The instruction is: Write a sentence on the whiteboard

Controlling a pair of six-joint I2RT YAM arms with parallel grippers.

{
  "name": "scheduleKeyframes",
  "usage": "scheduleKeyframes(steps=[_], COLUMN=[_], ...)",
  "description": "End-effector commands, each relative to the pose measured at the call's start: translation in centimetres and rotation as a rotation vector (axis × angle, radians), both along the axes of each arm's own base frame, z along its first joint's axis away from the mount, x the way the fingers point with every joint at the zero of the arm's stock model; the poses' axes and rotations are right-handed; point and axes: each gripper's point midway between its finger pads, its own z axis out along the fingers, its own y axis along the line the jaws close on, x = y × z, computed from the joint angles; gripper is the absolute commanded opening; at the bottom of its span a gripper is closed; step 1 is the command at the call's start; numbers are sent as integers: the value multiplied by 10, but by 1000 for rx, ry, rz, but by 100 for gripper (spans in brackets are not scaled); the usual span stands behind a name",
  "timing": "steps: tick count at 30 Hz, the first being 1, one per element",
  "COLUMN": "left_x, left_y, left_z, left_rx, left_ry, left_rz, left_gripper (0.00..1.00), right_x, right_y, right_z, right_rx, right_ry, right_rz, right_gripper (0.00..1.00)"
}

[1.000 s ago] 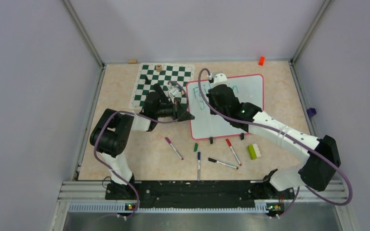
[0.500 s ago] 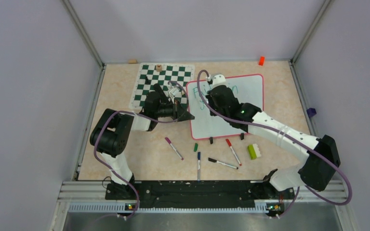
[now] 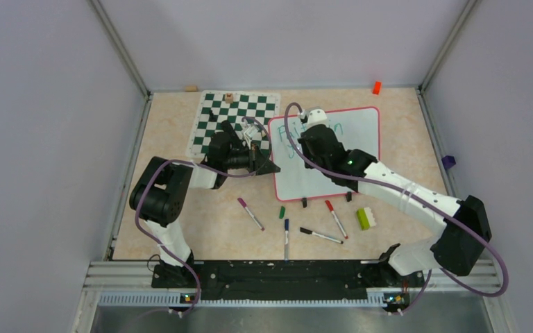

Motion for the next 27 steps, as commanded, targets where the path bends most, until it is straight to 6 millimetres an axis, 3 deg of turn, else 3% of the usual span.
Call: scheduleKeyframes(steps=[1, 11, 27], left_x=[2, 2, 2], left_y=[-7, -7, -7], left_z=[13, 13, 14], left_rx=[4, 5, 7], left_ry=[-70, -70, -74], left_rz=[-5, -7, -6], left_gripper=[0, 0, 0], right_x=[15, 22, 15], right_y=[-9, 5, 21], right_z=[21, 28, 33], right_rx=[-13, 22, 90], right_ry=[-66, -80, -80], right_rz=[-70, -41, 43], right_gripper=[0, 0, 0])
